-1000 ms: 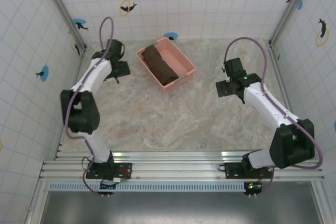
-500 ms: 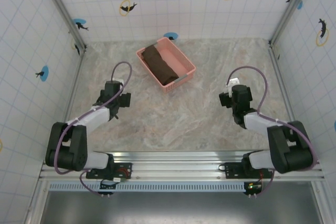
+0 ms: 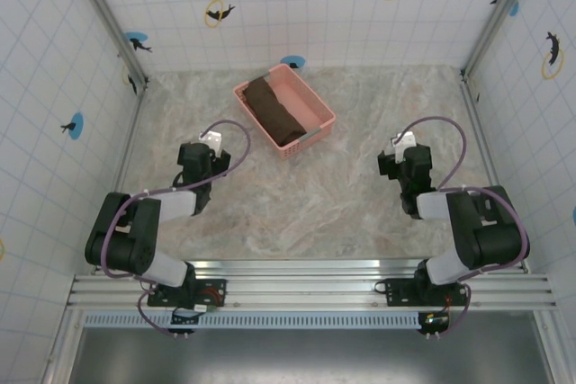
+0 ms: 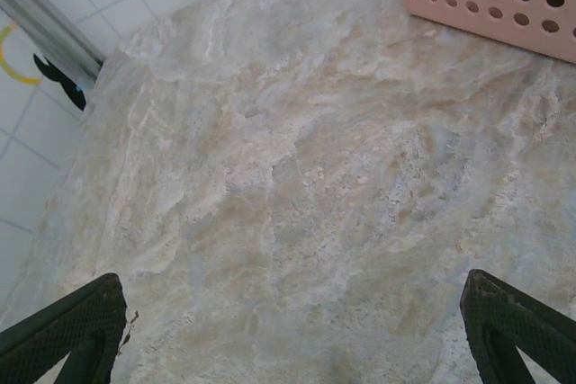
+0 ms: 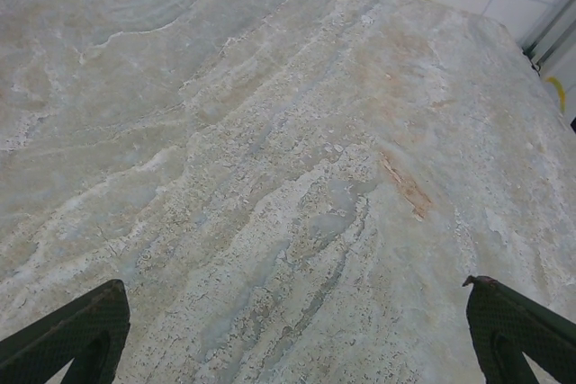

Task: Roll up the long pants

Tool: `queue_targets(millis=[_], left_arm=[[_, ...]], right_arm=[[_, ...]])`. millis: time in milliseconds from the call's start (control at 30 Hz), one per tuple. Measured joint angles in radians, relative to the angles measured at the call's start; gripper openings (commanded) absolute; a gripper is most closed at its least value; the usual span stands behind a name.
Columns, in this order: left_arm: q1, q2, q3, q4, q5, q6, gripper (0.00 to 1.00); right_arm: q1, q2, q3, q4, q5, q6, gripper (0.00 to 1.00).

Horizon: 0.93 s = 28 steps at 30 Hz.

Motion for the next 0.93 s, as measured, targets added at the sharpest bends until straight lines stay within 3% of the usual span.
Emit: queue_targets(millis=[100, 200, 933], left_arm=[[0.000, 0.000, -0.034, 0.072, 0.003, 0.007, 0.97], [-0.002, 0.022, -0.145, 0.270, 0.039, 0.033, 0.98], [0.026, 0.035, -0.107, 0.239, 0.074, 0.031, 0.98]], right_arm=[[0.000, 0.000, 0.000, 0.000, 0.001, 0.005, 0.99], [0.000, 0.000, 0.000, 0.001, 0.000, 0.006, 0.99], [-0.006, 0.000, 0.000, 0.011, -0.002, 0.008, 0.99]])
